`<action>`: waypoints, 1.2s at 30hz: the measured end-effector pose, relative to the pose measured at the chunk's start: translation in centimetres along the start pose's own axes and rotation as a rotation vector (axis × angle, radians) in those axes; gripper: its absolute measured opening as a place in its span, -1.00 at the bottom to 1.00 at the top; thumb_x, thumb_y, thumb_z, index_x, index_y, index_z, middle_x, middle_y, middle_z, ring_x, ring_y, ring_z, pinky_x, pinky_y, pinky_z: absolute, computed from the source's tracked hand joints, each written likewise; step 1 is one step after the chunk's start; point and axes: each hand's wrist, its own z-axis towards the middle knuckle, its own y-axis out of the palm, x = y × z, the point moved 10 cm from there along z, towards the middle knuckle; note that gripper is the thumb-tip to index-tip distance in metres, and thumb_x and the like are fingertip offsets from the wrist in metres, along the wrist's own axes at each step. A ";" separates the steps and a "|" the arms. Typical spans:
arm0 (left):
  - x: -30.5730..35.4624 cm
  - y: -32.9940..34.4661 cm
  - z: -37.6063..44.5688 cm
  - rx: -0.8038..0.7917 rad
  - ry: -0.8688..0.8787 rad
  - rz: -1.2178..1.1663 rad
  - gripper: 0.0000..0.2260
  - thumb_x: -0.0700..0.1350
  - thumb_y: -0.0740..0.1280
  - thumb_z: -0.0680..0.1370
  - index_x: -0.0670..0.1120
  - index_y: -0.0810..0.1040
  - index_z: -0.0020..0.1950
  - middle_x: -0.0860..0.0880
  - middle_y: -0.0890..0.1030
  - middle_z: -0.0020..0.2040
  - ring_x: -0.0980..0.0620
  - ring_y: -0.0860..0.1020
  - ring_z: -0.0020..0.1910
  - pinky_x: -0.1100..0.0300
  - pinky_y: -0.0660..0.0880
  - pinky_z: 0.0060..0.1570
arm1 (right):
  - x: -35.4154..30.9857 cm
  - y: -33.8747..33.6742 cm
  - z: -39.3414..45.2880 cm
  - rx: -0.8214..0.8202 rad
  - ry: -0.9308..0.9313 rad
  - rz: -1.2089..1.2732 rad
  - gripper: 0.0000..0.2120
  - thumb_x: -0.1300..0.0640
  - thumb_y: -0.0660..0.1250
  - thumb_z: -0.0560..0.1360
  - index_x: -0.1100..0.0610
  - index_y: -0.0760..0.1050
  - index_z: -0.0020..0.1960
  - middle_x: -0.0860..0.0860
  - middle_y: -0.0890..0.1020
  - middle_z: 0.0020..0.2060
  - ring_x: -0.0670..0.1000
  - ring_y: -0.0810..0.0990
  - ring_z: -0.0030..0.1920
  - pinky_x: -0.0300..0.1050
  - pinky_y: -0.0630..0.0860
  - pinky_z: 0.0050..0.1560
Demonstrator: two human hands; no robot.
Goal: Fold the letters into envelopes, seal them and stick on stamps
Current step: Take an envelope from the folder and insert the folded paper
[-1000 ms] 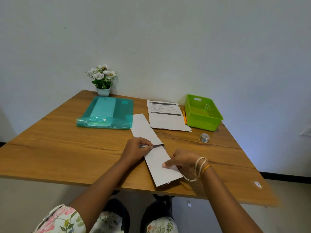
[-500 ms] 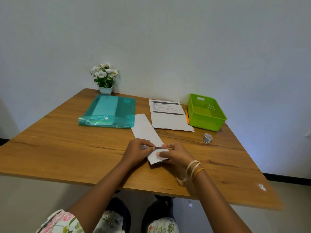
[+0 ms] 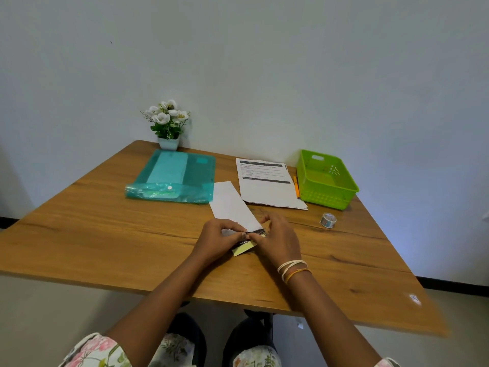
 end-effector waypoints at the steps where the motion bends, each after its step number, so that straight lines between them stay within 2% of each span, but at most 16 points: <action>1: 0.0 0.0 0.0 -0.004 0.004 -0.001 -0.92 -0.05 0.48 0.43 0.03 0.73 -0.09 0.09 0.69 -0.07 0.09 0.59 0.03 0.00 0.55 0.13 | -0.3 0.2 0.1 0.007 -0.041 -0.020 -0.63 -0.09 0.50 0.34 -0.04 0.46 0.06 -0.05 0.54 0.00 -0.06 0.51 -0.07 -0.29 0.35 -0.33; 4: -0.1 0.2 -0.1 -0.011 0.010 0.016 -0.91 -0.07 0.47 0.44 0.03 0.73 -0.09 0.09 0.69 -0.07 0.11 0.59 0.01 0.04 0.55 0.14 | -0.7 1.4 -0.1 -0.061 -0.181 0.023 -0.65 -0.03 0.47 0.39 -0.03 0.48 0.13 -0.02 0.50 0.11 -0.05 0.51 0.03 -0.34 0.42 -0.16; 7: 0.0 0.2 -0.2 -0.004 0.012 0.049 -0.91 -0.08 0.46 0.44 0.01 0.72 -0.07 0.07 0.69 -0.06 0.12 0.58 0.01 0.14 0.55 0.11 | -0.3 2.1 -0.6 -0.173 -0.254 0.101 -0.62 0.02 0.45 0.39 -0.02 0.51 0.19 -0.04 0.52 0.10 -0.08 0.49 0.08 -0.34 0.46 -0.03; 10: 0.1 0.1 -0.2 0.013 0.012 0.052 -0.91 -0.08 0.47 0.44 0.00 0.72 -0.08 0.06 0.69 -0.07 0.11 0.59 0.00 0.20 0.55 0.05 | 0.3 2.1 -1.1 -0.254 -0.311 0.170 -0.61 0.15 0.41 0.39 0.01 0.53 0.21 -0.06 0.55 0.11 -0.12 0.49 0.11 -0.31 0.52 0.11; 15: 0.0 0.1 -0.1 0.019 -0.007 0.076 -0.91 -0.07 0.46 0.45 0.00 0.72 -0.07 0.05 0.69 -0.04 0.12 0.57 0.03 0.27 0.50 0.01 | 1.0 1.0 -1.2 -0.177 -0.322 0.153 -0.61 0.23 0.38 0.45 -0.01 0.53 0.25 -0.06 0.60 0.16 -0.21 0.48 0.12 -0.31 0.48 0.19; 21: -0.4 -0.8 -0.1 0.109 -0.049 0.063 -0.85 -0.04 0.45 0.47 -0.04 0.70 -0.01 0.03 0.68 0.00 0.09 0.56 0.04 0.33 0.46 -0.09 | 1.2 1.2 -1.8 -0.200 -0.338 0.194 -0.44 0.37 0.29 0.41 -0.07 0.47 0.32 -0.11 0.56 0.22 -0.26 0.43 0.20 -0.52 0.32 0.20; 24: -0.1 -0.9 -0.1 0.111 -0.036 0.028 -0.85 -0.05 0.45 0.47 -0.04 0.70 0.01 0.04 0.68 -0.01 0.10 0.57 0.03 0.28 0.50 -0.05 | 1.2 0.6 -1.7 -0.104 -0.348 0.216 -0.57 0.31 0.38 0.45 -0.03 0.54 0.25 -0.07 0.59 0.20 -0.19 0.50 0.19 -0.32 0.46 0.23; 27: -0.2 -0.7 -0.1 0.085 -0.037 0.036 -0.85 -0.04 0.46 0.46 -0.03 0.71 -0.01 0.05 0.68 -0.02 0.11 0.56 0.03 0.25 0.49 -0.01 | 1.4 0.6 -1.5 -0.053 -0.349 0.194 -0.72 0.21 0.44 0.44 0.03 0.62 0.14 -0.01 0.62 0.15 -0.10 0.56 0.14 -0.18 0.55 0.16; 31: -0.4 -0.1 -0.2 0.029 -0.025 0.077 -0.86 0.00 0.44 0.47 -0.01 0.71 -0.04 0.07 0.68 -0.03 0.09 0.57 0.03 0.25 0.50 -0.01 | 1.2 0.7 -1.5 -0.017 -0.382 0.135 -0.81 0.16 0.43 0.45 0.06 0.65 0.06 -0.01 0.64 0.06 -0.10 0.58 0.06 -0.20 0.56 0.08; 36: 0.0 0.2 -0.7 -0.021 0.011 0.064 -0.76 0.09 0.33 0.54 -0.02 0.71 -0.04 0.07 0.68 -0.01 0.13 0.57 0.00 0.21 0.49 0.00 | 1.3 0.6 -1.2 -0.029 -0.324 0.197 -0.90 0.03 0.44 0.44 0.00 0.63 -0.05 -0.14 0.64 -0.12 -0.20 0.57 -0.11 -0.32 0.55 -0.11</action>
